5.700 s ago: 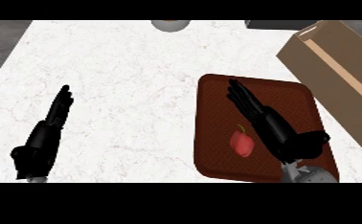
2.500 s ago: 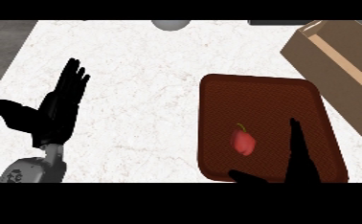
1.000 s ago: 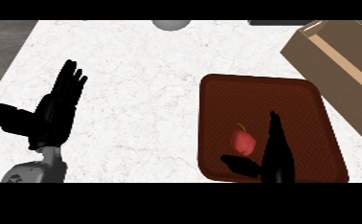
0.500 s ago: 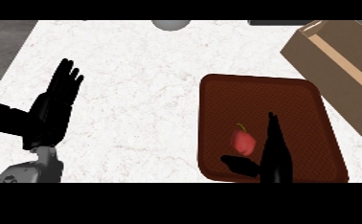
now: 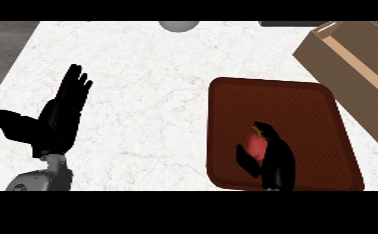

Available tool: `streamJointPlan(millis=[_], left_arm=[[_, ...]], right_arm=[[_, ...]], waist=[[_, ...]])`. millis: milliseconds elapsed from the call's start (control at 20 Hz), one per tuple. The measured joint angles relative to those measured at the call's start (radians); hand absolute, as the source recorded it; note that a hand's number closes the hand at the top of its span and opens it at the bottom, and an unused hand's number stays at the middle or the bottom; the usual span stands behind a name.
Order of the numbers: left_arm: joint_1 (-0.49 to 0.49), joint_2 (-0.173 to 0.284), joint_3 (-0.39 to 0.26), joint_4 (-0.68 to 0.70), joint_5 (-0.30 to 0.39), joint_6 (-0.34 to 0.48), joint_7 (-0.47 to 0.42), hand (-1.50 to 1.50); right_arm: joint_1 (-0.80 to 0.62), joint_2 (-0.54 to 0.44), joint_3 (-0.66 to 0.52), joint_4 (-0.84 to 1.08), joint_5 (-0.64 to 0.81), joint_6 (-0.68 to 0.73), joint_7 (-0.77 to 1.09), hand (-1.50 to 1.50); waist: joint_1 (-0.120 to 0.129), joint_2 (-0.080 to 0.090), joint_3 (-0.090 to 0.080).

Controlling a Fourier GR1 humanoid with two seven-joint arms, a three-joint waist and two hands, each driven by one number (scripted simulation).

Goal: Pick the bell pepper from the tray and place it in the cardboard box

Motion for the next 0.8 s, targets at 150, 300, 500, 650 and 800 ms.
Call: streamJointPlan(millis=[150, 300, 500, 650, 800], left_arm=[[-0.011, 0.005, 0.01, -0.002, 0.007, -0.009, 0.015, 0.0], [-0.004, 0.01, 0.025, -0.003, 0.014, -0.023, 0.014, 0.0], [-0.017, -0.003, 0.01, -0.009, -0.001, -0.013, 0.027, 0.0], [-0.023, -0.01, -0.005, -0.01, -0.002, -0.018, 0.027, 0.0], [-0.027, -0.006, -0.003, -0.002, -0.004, -0.021, 0.025, 0.0]], right_arm=[[-0.004, -0.018, 0.005, -0.021, 0.047, 0.029, 0.014, 1.5], [0.002, -0.022, 0.014, -0.036, 0.099, 0.039, 0.023, 1.5], [-0.017, -0.073, 0.082, -0.018, 0.109, 0.107, -0.068, 1.5], [-0.051, -0.15, 0.212, -0.002, 0.115, 0.232, -0.199, 1.5], [-0.091, -0.232, 0.307, -0.021, 0.11, 0.332, -0.339, 1.5]], waist=[[-0.001, 0.0, 0.0], [-0.001, 0.0, 0.0], [0.007, 0.001, 0.0], [0.039, 0.003, -0.001], [0.04, 0.002, -0.001]])
